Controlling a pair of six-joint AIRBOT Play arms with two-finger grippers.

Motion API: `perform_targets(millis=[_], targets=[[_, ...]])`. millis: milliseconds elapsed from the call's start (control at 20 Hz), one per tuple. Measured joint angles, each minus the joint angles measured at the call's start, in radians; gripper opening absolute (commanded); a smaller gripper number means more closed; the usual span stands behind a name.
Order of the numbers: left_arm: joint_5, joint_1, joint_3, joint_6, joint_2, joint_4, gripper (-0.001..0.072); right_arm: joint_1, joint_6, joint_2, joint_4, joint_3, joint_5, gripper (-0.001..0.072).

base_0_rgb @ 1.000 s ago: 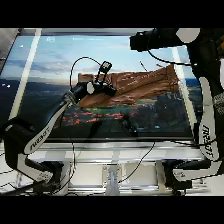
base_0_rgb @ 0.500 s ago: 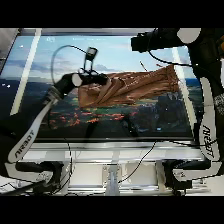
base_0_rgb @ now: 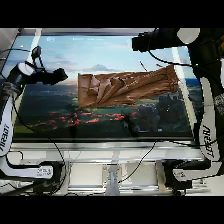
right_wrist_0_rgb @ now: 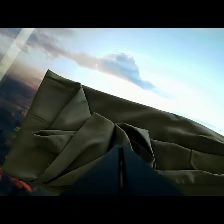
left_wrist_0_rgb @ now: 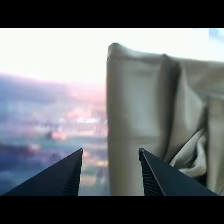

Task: Fold the clothes and pants, and hang the long-sleeved shirts on hangers.

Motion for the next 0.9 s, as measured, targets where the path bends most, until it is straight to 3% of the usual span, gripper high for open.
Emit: perform_targets(millis=[200,500,750,800,900], targets=[[-0.093,0.039,0.000,0.084,-0.095,-0.120,0.0641,0.000,-0.004,0.000,-0.001,0.000,-0.013,0.0022],[-0.124,0.042,0.000,0.278,-0.245,-0.409,0.0645,0.000,-0.022,0.000,-0.003,0.000,-0.016,0.0022],[-0.133,0.023,0.000,0.338,-0.326,-0.498,0.0633,0.000,-0.026,0.000,-0.003,0.000,-0.017,0.0022],[-0.133,0.015,0.001,0.348,-0.337,-0.511,0.0606,0.000,-0.026,0.000,-0.003,0.000,-0.018,0.0022],[-0.126,-0.002,0.001,0.360,-0.352,-0.517,0.0422,0.000,-0.026,0.000,-0.003,0.000,-0.018,0.0022]])
